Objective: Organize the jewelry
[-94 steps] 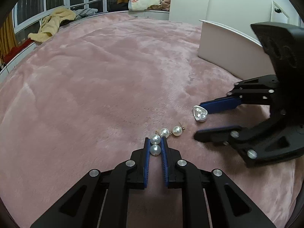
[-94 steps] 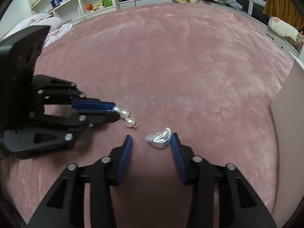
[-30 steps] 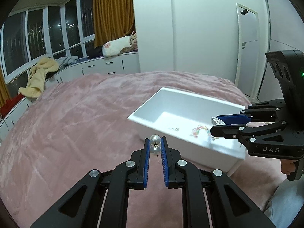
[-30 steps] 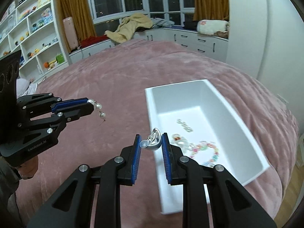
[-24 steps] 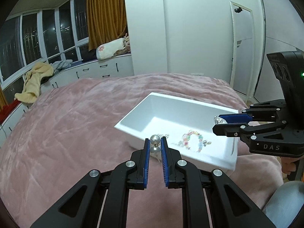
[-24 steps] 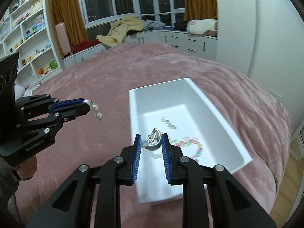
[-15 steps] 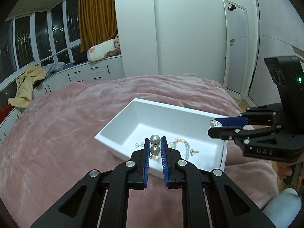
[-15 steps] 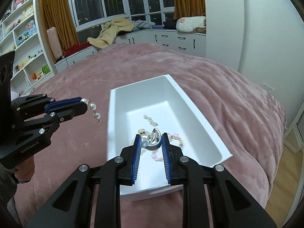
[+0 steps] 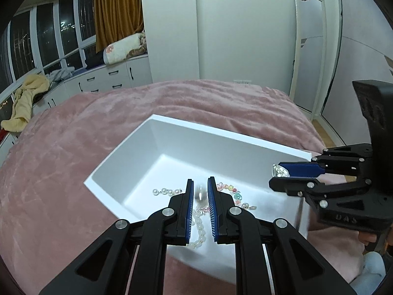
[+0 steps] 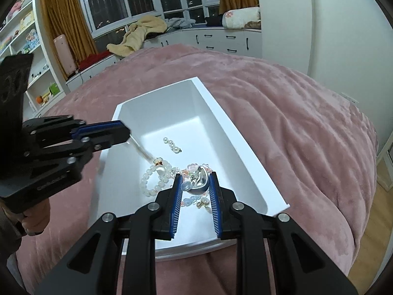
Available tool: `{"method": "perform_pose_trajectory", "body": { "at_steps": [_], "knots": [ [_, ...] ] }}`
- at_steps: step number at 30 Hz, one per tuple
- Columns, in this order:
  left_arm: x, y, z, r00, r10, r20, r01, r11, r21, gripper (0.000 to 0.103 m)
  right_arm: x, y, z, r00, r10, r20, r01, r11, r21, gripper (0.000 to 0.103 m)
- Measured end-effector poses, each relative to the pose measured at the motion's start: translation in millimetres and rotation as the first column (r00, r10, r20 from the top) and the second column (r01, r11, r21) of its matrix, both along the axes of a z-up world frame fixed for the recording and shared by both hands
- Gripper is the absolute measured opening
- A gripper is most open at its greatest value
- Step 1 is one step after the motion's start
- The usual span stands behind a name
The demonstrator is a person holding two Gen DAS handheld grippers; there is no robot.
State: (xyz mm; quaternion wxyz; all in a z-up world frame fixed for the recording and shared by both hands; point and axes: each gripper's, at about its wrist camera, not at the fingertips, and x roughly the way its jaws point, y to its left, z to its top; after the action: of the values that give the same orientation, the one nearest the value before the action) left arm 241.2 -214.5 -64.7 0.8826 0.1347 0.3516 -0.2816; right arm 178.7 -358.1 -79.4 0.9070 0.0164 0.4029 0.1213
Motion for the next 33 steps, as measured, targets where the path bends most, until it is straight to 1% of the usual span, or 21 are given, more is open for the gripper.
{"method": "perform_pose_trajectory", "body": {
  "at_steps": [5,6,7,8,9,10,11,14,16,17,19,22,26,30,33],
  "knots": [
    [6.2,-3.3,-7.4,1.0,0.017,-0.02,-0.017,1.0,-0.008,0.023,1.2,4.3,-2.2,1.0,0.028,0.011,-0.027,0.999,-0.029,0.025],
    [5.9,-2.0,-6.4,1.0,0.024,-0.02,-0.025,1.0,-0.013,0.026,0.2,5.7,-1.0,0.999,0.043,0.013,-0.042,0.999,-0.016,0.03],
    [4.5,-0.6,-4.6,0.999,0.031,-0.013,-0.031,0.999,-0.013,0.032,-0.5,8.2,0.7,0.999,0.049,0.018,-0.049,0.999,-0.016,0.044],
    [3.0,1.8,-2.2,0.999,0.037,-0.007,-0.037,0.999,-0.015,0.036,-1.8,9.8,3.0,0.999,0.038,0.03,-0.037,0.999,-0.031,0.054],
    [1.1,5.9,2.4,0.999,0.046,0.001,-0.046,0.999,-0.022,0.041,-4.3,11.6,6.1,0.998,0.025,0.051,-0.023,0.999,-0.046,0.07],
    [-0.6,9.0,6.5,0.999,0.052,0.006,-0.052,0.998,-0.028,0.042,-8.0,13.7,11.4,0.997,0.012,0.077,-0.008,0.999,-0.053,0.077],
    [-1.8,11.1,9.5,0.998,0.057,0.007,-0.057,0.998,-0.031,0.042,-10.7,15.1,16.6,0.996,-0.015,0.087,0.021,0.998,-0.059,0.08],
    [-10.0,22.8,22.3,0.996,0.086,0.018,-0.085,0.996,-0.037,0.05,-17.3,17.1,28.7,0.992,-0.089,0.094,0.095,0.994,-0.062,0.09],
    [-17.2,30.5,30.2,0.995,0.1,0.02,-0.099,0.994,-0.037,0.051,-26.8,20.2,39.3,0.983,-0.164,0.087,0.169,0.984,-0.055,0.098],
    [-21.8,34.8,34.2,0.994,0.106,0.018,-0.105,0.994,-0.039,0.053,-31.8,21.5,43.3,0.98,-0.186,0.074,0.189,0.981,-0.039,0.098],
    [-33.8,45.6,42.8,0.992,0.121,0.021,-0.12,0.992,-0.049,0.066,-40.5,24.3,51.6,0.974,-0.221,0.053,0.222,0.975,-0.016,0.098],
    [-56.9,61.4,53.6,0.991,0.132,0.037,-0.13,0.99,-0.057,0.076,-60.4,34.4,63.9,0.964,-0.266,0.02,0.265,0.964,0.018,0.098],
    [-91.1,80.1,60.8,0.99,0.13,0.047,-0.128,0.991,-0.042,0.078,-85.0,50.4,76.6,0.958,-0.286,0.035,0.285,0.958,0.019,0.098],
    [-125.8,102.3,69.2,0.986,0.159,0.047,-0.157,0.987,-0.039,0.083,-113.9,68.3,85.5,0.953,-0.297,0.054,0.297,0.955,0.018,0.098],
    [-148.4,112.9,72.1,0.982,0.184,0.052,-0.182,0.983,-0.028,0.084,-132.9,80.7,85.8,0.948,-0.316,0.042,0.315,0.949,0.014,0.098]
  ]
}}
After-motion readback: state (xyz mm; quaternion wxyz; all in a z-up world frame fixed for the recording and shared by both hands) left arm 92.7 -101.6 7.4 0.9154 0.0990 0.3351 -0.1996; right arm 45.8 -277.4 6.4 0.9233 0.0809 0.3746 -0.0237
